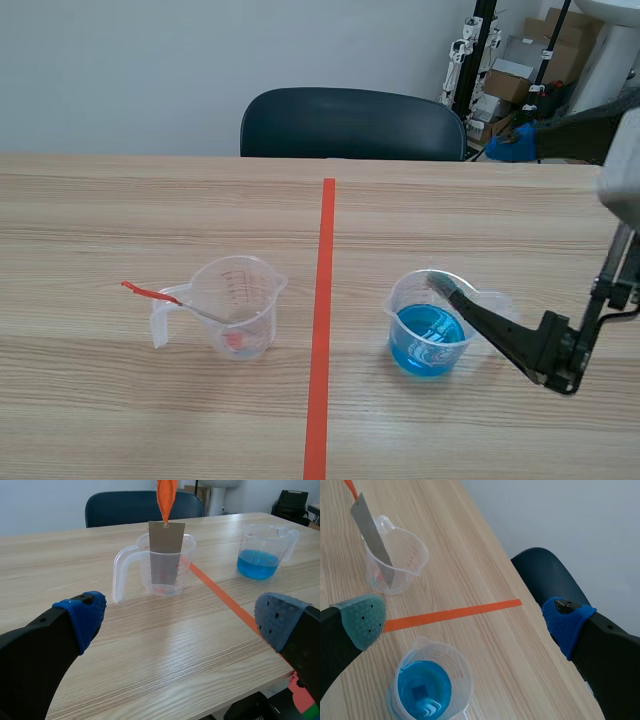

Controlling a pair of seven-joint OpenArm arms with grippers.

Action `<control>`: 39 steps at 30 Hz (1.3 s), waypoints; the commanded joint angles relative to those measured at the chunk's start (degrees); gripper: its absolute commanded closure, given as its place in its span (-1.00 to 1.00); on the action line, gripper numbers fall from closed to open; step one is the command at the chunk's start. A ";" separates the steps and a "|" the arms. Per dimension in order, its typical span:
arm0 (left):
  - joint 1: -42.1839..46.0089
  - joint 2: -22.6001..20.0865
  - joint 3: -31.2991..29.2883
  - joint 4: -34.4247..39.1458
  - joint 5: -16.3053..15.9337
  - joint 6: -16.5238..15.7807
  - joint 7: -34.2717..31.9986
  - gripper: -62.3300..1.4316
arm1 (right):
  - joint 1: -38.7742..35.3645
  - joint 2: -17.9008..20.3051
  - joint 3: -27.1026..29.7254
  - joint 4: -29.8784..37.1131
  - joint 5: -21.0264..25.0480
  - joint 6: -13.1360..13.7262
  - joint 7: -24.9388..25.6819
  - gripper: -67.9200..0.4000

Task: Do the redox reaction experiment. lift the metal plate out of the left beaker

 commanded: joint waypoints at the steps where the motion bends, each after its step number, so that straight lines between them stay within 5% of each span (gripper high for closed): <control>1: -0.31 1.09 -0.33 -0.07 -0.55 0.87 -1.68 -1.00 | 1.79 -0.04 -1.31 0.55 0.15 -0.42 0.70 -1.00; 8: -4.37 6.67 -0.33 -6.64 -0.57 2.25 -4.70 -1.00 | 8.39 0.04 -11.28 -3.30 -2.60 -0.76 1.79 -1.00; 15: -8.79 10.91 -0.48 -10.12 -0.55 3.54 -7.39 -1.00 | 13.97 0.09 -21.42 -6.21 -5.92 -5.81 2.45 -1.00; 21: -11.67 12.33 -0.55 -11.04 1.81 3.52 -8.52 -1.00 | 19.17 -0.79 -27.58 -9.35 -6.51 -6.49 4.57 -1.00; 39: -13.97 12.13 -3.21 -12.13 8.46 3.72 -12.26 -1.00 | 30.71 -11.45 -37.79 -24.55 -12.90 -7.08 12.37 -1.00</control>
